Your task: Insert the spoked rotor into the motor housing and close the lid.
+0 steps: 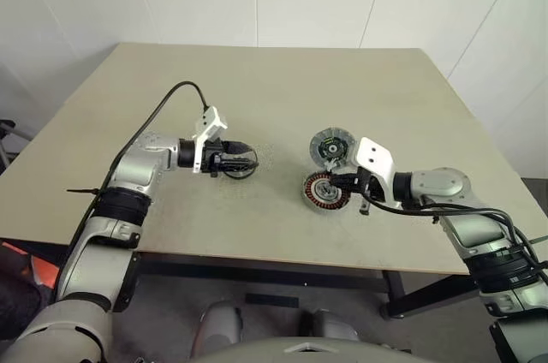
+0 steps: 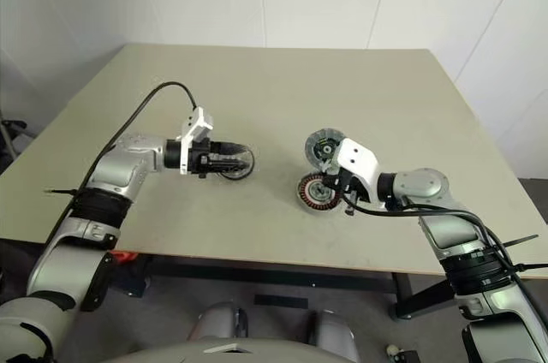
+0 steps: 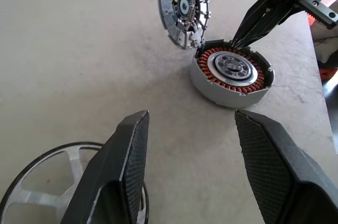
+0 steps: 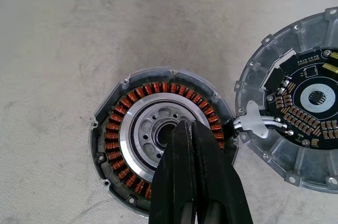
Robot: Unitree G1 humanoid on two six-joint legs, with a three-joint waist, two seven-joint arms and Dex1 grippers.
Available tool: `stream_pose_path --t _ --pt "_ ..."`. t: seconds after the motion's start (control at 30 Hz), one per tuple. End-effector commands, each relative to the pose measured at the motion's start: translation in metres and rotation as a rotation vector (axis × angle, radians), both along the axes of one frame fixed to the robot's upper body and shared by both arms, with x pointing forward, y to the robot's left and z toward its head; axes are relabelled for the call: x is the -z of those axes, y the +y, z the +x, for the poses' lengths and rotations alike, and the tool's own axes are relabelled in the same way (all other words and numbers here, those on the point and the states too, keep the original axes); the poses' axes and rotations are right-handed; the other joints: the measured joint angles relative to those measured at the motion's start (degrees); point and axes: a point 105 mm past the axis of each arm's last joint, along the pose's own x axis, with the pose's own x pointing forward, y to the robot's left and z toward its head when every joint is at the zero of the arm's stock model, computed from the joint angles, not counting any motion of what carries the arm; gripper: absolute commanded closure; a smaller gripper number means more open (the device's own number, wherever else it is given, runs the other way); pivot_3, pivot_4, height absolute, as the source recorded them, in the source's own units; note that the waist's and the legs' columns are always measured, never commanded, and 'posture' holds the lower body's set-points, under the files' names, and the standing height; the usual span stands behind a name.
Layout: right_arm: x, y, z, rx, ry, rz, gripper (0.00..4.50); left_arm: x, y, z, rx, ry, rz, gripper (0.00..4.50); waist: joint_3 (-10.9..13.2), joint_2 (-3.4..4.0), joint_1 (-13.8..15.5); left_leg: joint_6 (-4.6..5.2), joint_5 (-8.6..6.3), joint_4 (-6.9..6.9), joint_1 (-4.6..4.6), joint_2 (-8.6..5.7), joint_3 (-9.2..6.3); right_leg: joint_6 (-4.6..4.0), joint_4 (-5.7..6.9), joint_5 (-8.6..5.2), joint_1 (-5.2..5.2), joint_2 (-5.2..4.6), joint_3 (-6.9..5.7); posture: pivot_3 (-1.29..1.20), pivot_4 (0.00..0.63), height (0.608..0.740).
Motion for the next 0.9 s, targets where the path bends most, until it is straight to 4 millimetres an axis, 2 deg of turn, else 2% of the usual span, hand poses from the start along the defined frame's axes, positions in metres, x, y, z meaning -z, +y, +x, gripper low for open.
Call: stream_pose_path --t 0.03,0.33,0.63,0.9 --pt "-0.009 0.002 0.003 -0.01 -0.041 0.01 4.47 -0.012 -0.002 0.001 -0.007 -0.048 -0.03 1.74 0.0 0.0 0.1 -0.02 0.01 0.0 0.0 -0.01 0.0 0.0 0.01 0.0 0.01 0.0 0.0 0.0 0.0 0.74" --pt "0.004 0.008 0.005 -0.004 -0.009 0.027 4.47 -0.007 -0.01 -0.001 -0.004 -0.042 -0.032 1.74 0.0 -0.01 0.0 -0.13 0.07 0.01 -0.01 0.0 0.0 -0.13 0.3 -0.09 -0.09 0.0 0.01 0.0 0.0 0.74" --pt "0.023 0.019 0.016 0.006 0.024 0.025 4.47 -0.004 -0.015 -0.002 -0.006 -0.03 -0.036 1.74 0.0 -0.04 -0.3 -0.48 0.11 0.01 0.06 0.03 0.0 -0.15 0.55 -0.14 -0.06 0.02 0.01 0.0 0.0 0.74" --pt "0.045 0.023 0.003 -0.043 0.073 -0.031 4.47 -0.004 -0.014 0.0 -0.016 -0.029 -0.032 1.74 0.0 -0.07 -1.5 -0.56 0.2 0.01 0.32 0.05 -0.01 0.17 0.57 -0.32 0.2 0.03 0.01 0.0 0.0 0.74"
